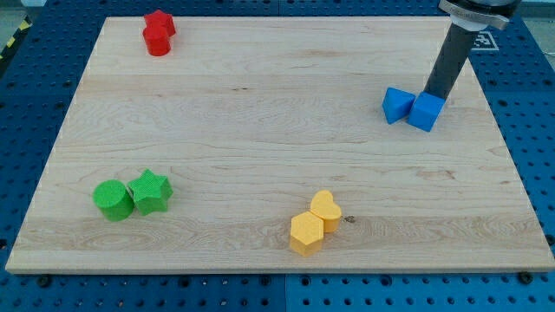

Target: Slide the blue cube to the down left

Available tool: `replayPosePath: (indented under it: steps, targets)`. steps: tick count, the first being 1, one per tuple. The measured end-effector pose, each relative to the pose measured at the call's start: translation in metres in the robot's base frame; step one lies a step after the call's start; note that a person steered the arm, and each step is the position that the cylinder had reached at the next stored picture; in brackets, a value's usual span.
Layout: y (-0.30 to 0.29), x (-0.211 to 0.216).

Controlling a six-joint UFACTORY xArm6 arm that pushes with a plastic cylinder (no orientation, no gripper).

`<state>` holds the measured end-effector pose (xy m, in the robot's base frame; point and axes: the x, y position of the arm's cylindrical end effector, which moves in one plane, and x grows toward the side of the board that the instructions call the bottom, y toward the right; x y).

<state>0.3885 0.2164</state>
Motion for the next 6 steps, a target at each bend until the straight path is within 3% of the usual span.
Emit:
replayPosePath:
  steps: [4,6]
  targets:
    - [-0.003,0.012]
    - [-0.046,0.009]
